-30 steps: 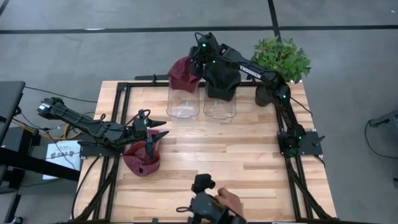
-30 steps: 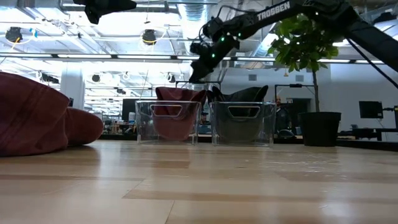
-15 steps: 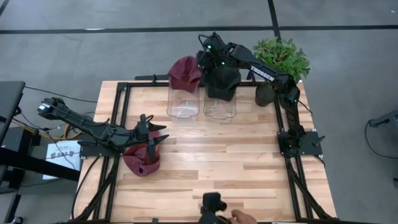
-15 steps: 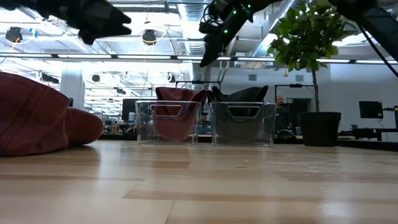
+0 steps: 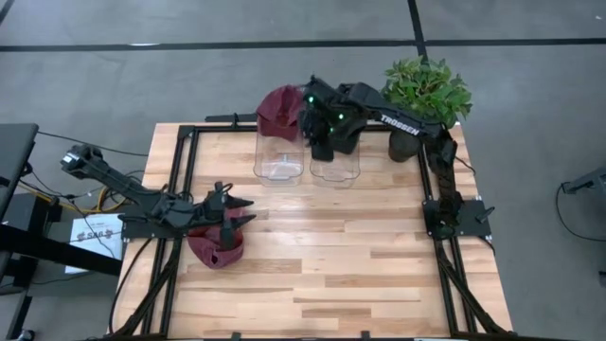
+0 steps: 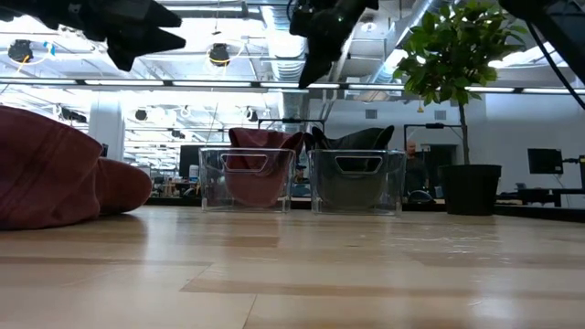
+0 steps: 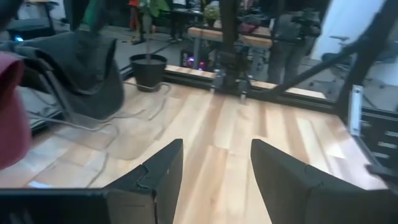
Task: Pick & Place hat
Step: Put the red cap into the left transparent bin
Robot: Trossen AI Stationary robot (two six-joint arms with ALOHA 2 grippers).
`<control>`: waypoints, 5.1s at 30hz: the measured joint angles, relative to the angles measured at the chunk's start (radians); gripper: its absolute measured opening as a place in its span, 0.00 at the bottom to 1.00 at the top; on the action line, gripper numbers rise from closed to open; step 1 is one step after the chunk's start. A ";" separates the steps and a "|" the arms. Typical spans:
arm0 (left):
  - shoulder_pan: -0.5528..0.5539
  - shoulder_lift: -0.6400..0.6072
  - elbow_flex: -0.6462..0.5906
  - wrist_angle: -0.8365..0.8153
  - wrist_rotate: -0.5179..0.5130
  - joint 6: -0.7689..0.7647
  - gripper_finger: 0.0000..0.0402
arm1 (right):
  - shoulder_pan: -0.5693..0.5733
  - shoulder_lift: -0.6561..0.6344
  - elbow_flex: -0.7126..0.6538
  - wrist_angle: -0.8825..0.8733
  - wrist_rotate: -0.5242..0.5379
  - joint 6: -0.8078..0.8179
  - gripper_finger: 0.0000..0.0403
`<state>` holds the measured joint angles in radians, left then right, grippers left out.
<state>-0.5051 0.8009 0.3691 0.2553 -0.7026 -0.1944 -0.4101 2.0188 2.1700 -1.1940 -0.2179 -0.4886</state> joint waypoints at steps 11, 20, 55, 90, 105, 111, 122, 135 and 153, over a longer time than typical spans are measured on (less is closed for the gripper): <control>-0.092 0.000 0.000 0.022 0.000 0.003 0.47 | 0.060 -0.018 0.000 -0.139 -0.219 0.089 0.28; -0.121 0.000 0.000 0.036 0.000 0.003 0.47 | 0.202 -0.019 0.000 -0.207 -0.144 0.125 0.23; -0.121 -0.001 -0.001 0.062 0.000 0.006 0.47 | 0.494 -0.937 -1.620 1.523 0.489 0.564 0.23; 0.090 0.234 0.075 0.105 0.213 0.038 0.47 | 0.500 -0.699 -1.798 1.786 0.481 0.612 0.23; 0.117 0.347 0.148 0.065 0.144 -0.087 0.46 | 0.500 -0.699 -1.798 1.784 0.479 0.612 0.23; 0.137 0.347 0.148 -0.029 0.138 -0.228 0.46 | 0.500 -0.699 -1.798 1.783 0.478 0.612 0.23; 0.236 0.347 0.148 -0.250 0.280 -0.317 0.46 | 0.500 -0.699 -1.798 1.782 0.478 0.613 0.23; 0.250 0.346 0.147 -0.152 0.311 0.086 0.46 | 0.500 -0.699 -1.798 1.779 0.477 0.612 0.23; 0.228 0.346 0.390 -0.804 0.308 -0.394 0.46 | 0.509 -0.699 -1.798 1.739 0.390 0.611 0.23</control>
<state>-0.2768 1.1469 0.7593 -0.5485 -0.3946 -0.5887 0.0987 1.3202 0.3725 0.5449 0.1719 0.1226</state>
